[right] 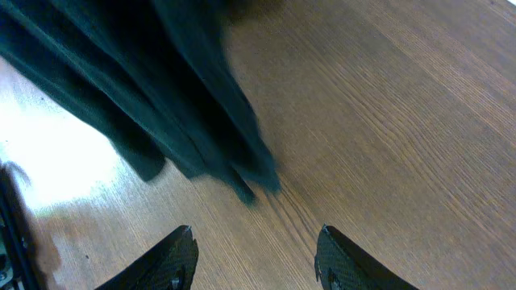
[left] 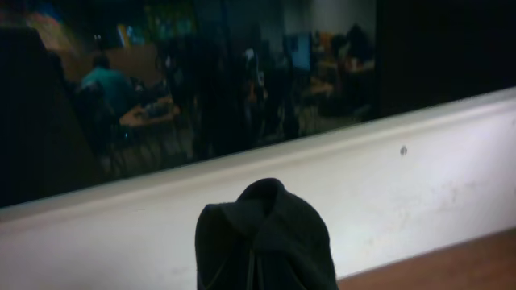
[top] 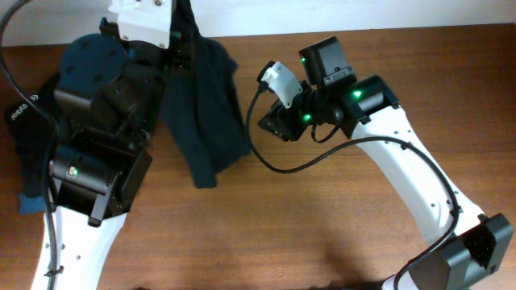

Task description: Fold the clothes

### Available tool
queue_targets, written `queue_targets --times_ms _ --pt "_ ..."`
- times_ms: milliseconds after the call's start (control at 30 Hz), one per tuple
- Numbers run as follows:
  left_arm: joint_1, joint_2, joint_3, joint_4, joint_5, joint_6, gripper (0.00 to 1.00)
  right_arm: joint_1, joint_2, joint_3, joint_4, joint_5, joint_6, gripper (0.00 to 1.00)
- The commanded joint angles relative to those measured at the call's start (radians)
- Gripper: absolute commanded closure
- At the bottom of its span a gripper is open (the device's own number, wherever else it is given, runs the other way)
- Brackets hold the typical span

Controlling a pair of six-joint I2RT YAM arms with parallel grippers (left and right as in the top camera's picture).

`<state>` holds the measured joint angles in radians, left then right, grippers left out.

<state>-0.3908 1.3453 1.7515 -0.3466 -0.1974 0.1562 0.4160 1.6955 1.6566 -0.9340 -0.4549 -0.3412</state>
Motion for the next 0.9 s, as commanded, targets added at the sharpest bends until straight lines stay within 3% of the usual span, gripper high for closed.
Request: queue_targets --times_ms 0,433,633,867 --pt "-0.002 -0.031 0.012 0.043 0.008 -0.012 0.99 0.023 0.023 0.015 0.003 -0.016 -0.011 0.47" --pt "-0.002 -0.031 0.012 0.09 -0.031 -0.001 0.99 0.045 0.03 0.013 -0.002 -0.016 -0.011 0.46" --pt "-0.002 -0.031 0.012 0.128 -0.031 -0.002 0.99 0.056 0.03 0.002 -0.001 -0.021 -0.012 0.38" --pt "-0.002 -0.031 0.012 0.135 -0.031 -0.002 0.99 0.121 0.03 -0.027 0.019 -0.028 -0.021 0.38"
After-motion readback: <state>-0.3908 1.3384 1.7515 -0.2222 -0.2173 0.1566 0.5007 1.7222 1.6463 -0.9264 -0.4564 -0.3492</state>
